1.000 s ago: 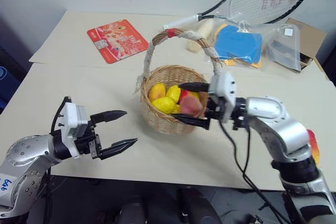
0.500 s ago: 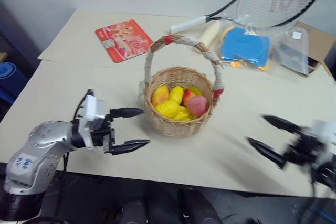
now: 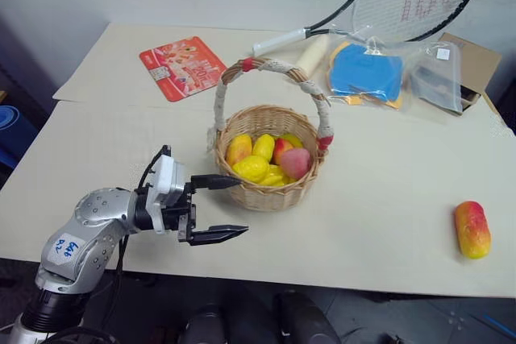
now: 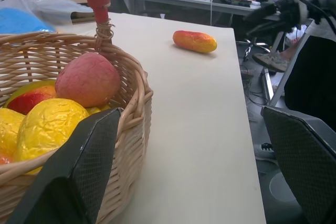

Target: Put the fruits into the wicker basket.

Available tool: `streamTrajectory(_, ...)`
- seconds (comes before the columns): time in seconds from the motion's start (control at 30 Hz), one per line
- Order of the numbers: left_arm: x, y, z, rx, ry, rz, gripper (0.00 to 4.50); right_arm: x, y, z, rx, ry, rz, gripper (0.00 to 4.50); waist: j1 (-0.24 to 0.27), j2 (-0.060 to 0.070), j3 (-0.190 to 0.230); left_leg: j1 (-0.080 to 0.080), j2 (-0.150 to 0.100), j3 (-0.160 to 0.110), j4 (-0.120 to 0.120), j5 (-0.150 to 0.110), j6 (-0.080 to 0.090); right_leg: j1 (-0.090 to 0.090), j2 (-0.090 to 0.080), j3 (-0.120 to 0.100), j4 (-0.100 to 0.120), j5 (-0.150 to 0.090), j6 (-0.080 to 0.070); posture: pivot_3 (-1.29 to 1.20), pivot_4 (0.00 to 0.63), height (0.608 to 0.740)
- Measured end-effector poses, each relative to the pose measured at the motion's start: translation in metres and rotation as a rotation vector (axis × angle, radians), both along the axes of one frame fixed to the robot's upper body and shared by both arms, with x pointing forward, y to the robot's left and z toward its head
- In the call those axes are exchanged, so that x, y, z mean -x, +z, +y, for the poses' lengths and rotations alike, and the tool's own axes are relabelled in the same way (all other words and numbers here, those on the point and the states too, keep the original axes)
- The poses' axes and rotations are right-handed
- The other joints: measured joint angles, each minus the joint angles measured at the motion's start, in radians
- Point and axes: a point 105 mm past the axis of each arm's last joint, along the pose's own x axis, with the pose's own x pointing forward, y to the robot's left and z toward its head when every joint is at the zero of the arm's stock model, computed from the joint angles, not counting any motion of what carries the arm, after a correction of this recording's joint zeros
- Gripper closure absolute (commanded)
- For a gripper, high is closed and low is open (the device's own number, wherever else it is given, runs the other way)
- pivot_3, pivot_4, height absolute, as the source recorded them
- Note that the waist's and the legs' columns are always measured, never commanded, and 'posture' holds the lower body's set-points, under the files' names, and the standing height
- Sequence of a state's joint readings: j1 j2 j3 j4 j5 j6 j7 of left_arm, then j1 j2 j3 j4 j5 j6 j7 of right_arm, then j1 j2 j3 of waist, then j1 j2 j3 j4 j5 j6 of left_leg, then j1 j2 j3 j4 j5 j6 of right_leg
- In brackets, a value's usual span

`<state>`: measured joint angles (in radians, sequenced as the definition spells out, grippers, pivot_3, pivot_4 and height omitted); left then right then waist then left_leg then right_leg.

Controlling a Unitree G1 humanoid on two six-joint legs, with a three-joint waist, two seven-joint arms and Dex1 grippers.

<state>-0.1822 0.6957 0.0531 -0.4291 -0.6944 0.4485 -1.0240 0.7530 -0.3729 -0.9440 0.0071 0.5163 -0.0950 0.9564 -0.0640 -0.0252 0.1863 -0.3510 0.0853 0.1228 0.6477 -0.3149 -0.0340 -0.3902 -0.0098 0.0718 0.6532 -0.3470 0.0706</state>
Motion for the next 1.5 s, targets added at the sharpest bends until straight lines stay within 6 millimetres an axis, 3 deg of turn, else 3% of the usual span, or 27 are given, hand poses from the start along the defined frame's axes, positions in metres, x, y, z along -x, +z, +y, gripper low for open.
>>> streamTrajectory(0.13,0.001,0.001,-0.001,-0.001,-0.001,-0.003,0.00,-0.022,0.001,0.016,-0.031,0.050,-0.060,0.03,-0.022,0.003,-0.002,0.001,-0.001,0.002,0.000,0.000,0.000,0.000,-0.001,0.002,0.001,0.000,0.001,0.00,0.150,0.740)
streamTrajectory(0.3,0.002,0.002,-0.002,-0.012,-0.026,-0.011,0.00,-0.068,0.031,0.017,-0.033,0.127,-0.166,0.03,-0.017,0.003,-0.002,0.001,-0.003,0.001,0.001,0.001,-0.001,-0.001,0.000,0.002,0.001,0.000,0.001,0.00,0.150,0.740)
streamTrajectory(0.5,0.003,0.004,0.000,-0.025,-0.048,-0.029,0.00,-0.129,0.059,0.022,0.019,0.156,-0.128,0.03,-0.016,0.003,-0.002,0.001,-0.003,0.000,0.001,0.002,-0.003,-0.003,0.000,0.002,0.000,0.001,0.001,0.00,0.150,0.740)
streamTrajectory(0.7,0.005,-0.001,0.006,-0.040,-0.038,-0.011,0.00,-0.159,0.040,0.009,0.033,0.027,0.078,0.03,-0.007,0.003,-0.002,-0.001,-0.003,-0.001,0.001,0.002,-0.003,-0.005,0.000,0.004,0.000,0.000,0.002,0.00,0.150,0.740)
streamTrajectory(0.9,0.008,-0.005,0.008,-0.041,-0.022,-0.004,0.00,-0.158,0.021,0.004,-0.020,-0.021,0.244,0.03,0.005,0.003,-0.002,-0.001,-0.003,0.001,0.002,0.002,-0.002,-0.005,0.001,0.010,0.000,-0.001,0.005,0.00,0.150,0.740)
streamTrajectory(1.13,0.012,-0.005,0.011,-0.045,0.002,-0.011,0.00,-0.167,0.017,0.016,-0.168,0.034,0.269,2.24,0.004,0.002,-0.002,0.000,-0.003,0.002,0.003,0.002,-0.001,-0.005,0.002,0.011,0.000,0.000,0.006,0.00,0.150,0.740)
streamTrajectory(1.17,0.011,-0.005,0.011,-0.046,0.008,-0.012,0.00,-0.170,0.021,0.020,-0.184,0.085,0.243,2.50,0.004,0.002,-0.002,0.000,-0.004,0.002,0.003,0.001,-0.001,-0.005,0.002,0.011,0.000,0.000,0.006,0.00,0.150,0.740)
streamTrajectory(1.3,0.008,-0.003,0.016,-0.058,0.051,-0.042,0.00,-0.170,0.060,0.061,-0.100,0.515,0.176,2.50,0.002,0.006,0.000,0.000,-0.004,0.003,0.002,0.001,0.000,-0.005,0.002,0.013,-0.001,0.000,0.008,0.00,0.150,0.740)
streamTrajectory(1.4,0.007,-0.005,0.023,-0.062,0.102,-0.044,0.00,-0.171,0.096,0.117,-0.036,0.888,0.169,2.50,-0.012,0.001,0.001,0.001,-0.002,0.001,0.003,0.001,0.000,-0.003,0.003,0.012,0.000,0.000,0.008,0.00,0.150,0.740)
streamTrajectory(1.5,0.008,-0.007,0.034,-0.043,0.177,-0.025,0.00,-0.174,0.110,0.155,-0.081,1.080,0.137,2.50,-0.021,-0.002,0.002,0.000,-0.002,0.001,0.003,0.001,0.000,-0.004,0.002,0.012,-0.001,0.000,0.008,0.00,0.150,0.740)
